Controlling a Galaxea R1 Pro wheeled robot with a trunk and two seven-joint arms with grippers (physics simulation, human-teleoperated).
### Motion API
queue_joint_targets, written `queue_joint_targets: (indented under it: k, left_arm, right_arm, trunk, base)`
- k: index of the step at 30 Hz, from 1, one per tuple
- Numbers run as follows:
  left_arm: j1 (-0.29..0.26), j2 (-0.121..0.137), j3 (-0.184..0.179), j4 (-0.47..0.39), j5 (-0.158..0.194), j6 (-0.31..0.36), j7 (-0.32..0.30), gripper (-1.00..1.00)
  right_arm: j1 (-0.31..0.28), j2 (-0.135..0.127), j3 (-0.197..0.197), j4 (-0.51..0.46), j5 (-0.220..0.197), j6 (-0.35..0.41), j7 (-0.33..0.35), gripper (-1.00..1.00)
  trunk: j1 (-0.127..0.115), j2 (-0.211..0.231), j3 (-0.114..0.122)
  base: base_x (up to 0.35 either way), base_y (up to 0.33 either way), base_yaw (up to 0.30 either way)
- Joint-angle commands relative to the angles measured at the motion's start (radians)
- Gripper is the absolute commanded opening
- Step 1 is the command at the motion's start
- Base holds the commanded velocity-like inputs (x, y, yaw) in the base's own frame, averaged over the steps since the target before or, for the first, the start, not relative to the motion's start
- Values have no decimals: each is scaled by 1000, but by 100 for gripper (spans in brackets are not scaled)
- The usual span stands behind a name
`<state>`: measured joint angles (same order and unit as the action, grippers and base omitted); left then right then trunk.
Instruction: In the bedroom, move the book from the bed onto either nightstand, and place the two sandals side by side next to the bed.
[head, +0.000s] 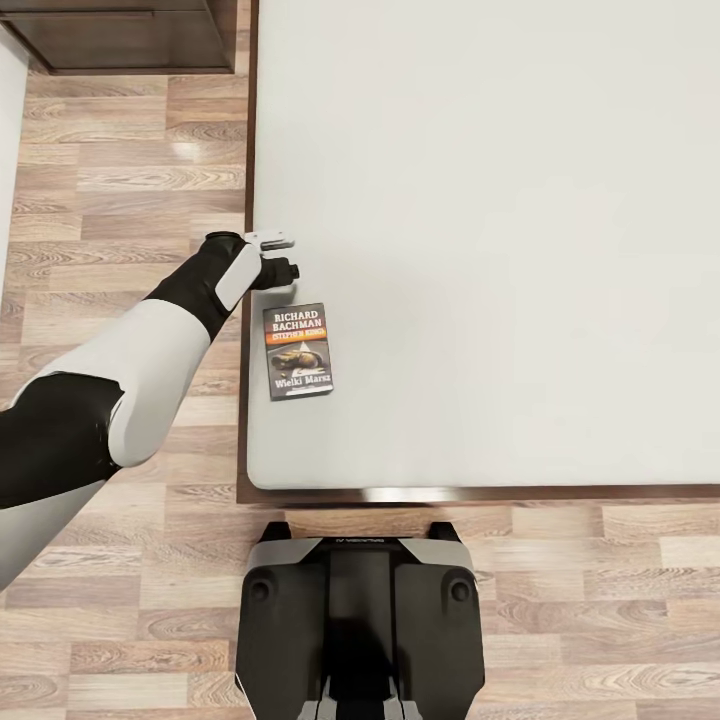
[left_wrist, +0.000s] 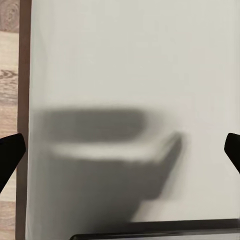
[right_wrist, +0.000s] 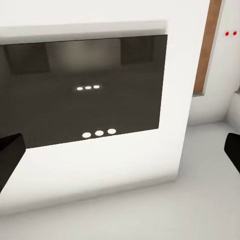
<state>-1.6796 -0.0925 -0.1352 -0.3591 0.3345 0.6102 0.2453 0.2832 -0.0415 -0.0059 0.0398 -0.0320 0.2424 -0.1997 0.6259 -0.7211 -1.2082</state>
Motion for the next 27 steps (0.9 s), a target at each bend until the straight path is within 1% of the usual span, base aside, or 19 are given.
queue_joint_targets:
  k: [1,27]
  left_arm:
    - [0,1,-7,-1,11,3,8,100]
    - [0,0,-7,-1,11,3,8,100]
  right_arm:
    - [1,0,0,-1,-3,3,-3,100]
    - [1,1,0,-1,-3,3,-3,100]
  trunk:
    - [0,-1,0]
    - [0,-1,0]
  base:
    - [0,0,0]
    - [0,0,0]
